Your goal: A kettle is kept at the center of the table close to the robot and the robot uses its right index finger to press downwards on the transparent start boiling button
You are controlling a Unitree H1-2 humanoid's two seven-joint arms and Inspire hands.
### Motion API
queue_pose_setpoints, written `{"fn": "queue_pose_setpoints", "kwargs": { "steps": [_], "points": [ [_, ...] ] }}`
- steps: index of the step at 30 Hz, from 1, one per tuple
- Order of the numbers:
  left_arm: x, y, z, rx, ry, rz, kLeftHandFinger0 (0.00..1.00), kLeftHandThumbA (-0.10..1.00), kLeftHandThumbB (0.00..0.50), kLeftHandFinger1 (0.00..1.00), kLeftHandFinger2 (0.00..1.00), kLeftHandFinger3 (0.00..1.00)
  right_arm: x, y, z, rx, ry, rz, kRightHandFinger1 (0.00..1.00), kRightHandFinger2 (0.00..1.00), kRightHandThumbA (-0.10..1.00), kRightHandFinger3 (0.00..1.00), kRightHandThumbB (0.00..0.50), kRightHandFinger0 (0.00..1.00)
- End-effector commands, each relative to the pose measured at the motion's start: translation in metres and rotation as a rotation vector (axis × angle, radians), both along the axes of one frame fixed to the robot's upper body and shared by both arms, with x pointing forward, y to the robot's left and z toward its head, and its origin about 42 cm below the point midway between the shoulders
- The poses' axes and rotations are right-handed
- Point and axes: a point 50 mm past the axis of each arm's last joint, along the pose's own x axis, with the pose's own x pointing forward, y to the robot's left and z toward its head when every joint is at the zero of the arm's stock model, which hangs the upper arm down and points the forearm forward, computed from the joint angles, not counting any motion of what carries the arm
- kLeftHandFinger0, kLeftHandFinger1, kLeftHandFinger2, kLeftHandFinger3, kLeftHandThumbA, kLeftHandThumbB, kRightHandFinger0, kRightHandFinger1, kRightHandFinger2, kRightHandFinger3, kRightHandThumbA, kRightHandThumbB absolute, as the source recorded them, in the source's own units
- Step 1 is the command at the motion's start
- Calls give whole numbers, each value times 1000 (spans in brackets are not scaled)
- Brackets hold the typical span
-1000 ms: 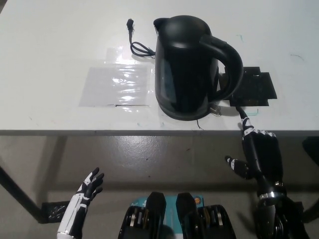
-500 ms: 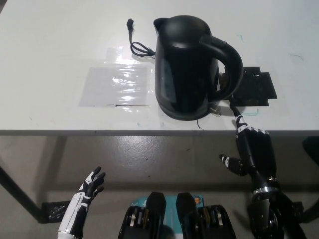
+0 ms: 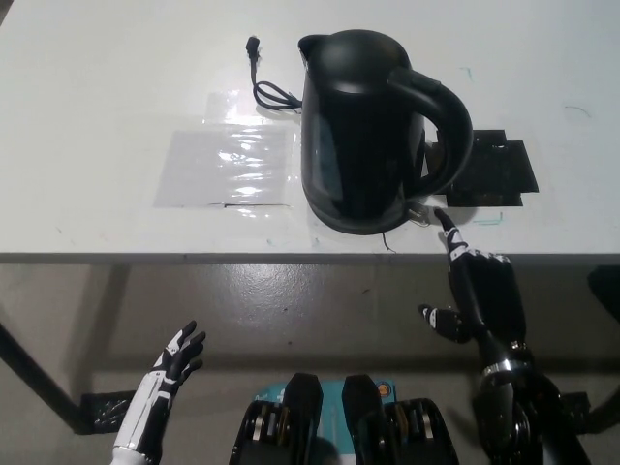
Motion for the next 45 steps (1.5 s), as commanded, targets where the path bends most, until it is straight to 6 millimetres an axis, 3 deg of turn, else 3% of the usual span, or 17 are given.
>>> {"fn": "queue_pose_setpoints", "kwargs": {
  "steps": [1,41,45],
  "points": [
    [4,1,7,1,-55,-10,1000,1000,263,1000,1000,1000,14,4,17,20,-42,13,0,5,1000,1000,164,0],
    [9,-1,11,-11,-69,-23,1000,1000,241,1000,1000,1000,28,8,10,13,-16,12,0,0,1000,1000,130,0],
    [9,-1,11,-3,-69,-16,1000,1000,258,1000,1000,1000,29,9,9,7,-26,12,0,0,1000,1000,124,0]
  ]
}}
